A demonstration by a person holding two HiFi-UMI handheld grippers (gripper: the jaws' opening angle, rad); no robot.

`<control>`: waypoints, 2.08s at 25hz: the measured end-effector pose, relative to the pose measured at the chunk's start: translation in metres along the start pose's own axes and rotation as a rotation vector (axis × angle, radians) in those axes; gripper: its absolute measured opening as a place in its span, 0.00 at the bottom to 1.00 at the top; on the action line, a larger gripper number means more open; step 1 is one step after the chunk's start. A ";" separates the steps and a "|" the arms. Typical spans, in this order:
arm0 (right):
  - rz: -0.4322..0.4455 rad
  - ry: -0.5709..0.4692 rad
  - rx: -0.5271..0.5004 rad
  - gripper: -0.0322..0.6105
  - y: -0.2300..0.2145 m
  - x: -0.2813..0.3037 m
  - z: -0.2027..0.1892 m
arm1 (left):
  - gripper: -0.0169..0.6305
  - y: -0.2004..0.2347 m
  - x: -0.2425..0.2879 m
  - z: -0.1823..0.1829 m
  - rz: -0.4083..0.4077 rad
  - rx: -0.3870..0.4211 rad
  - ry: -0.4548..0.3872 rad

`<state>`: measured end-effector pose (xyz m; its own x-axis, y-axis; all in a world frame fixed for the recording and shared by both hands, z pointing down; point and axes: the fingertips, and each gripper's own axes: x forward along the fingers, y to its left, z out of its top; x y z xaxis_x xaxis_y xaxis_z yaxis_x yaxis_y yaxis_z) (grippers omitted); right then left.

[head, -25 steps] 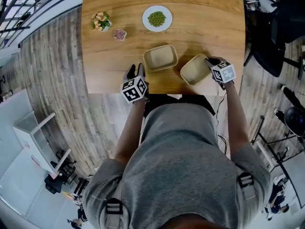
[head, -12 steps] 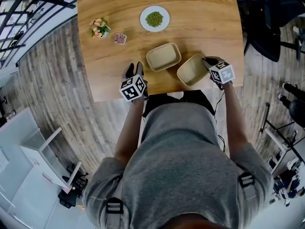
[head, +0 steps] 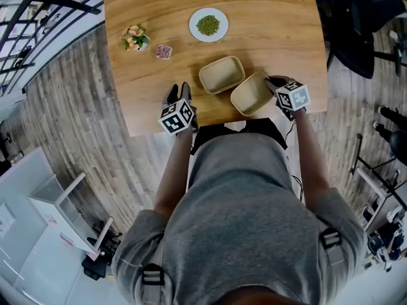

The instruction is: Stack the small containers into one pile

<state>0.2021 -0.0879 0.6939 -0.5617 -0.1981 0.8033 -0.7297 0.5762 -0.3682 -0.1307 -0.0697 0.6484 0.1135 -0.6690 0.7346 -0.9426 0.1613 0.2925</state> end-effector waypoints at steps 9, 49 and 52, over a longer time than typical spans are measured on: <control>0.014 -0.052 0.064 0.08 0.016 0.007 0.013 | 0.27 0.016 -0.005 0.009 0.005 0.016 0.001; -0.068 -0.187 0.227 0.08 0.052 0.067 0.076 | 0.26 0.071 -0.025 0.029 -0.006 0.064 -0.020; -0.087 -0.179 0.215 0.08 0.051 0.070 0.076 | 0.26 0.072 -0.026 0.029 -0.006 0.063 -0.023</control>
<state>0.0960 -0.1326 0.6957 -0.5396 -0.3868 0.7478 -0.8331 0.3734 -0.4080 -0.2111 -0.0617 0.6328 0.1125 -0.6865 0.7184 -0.9599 0.1118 0.2572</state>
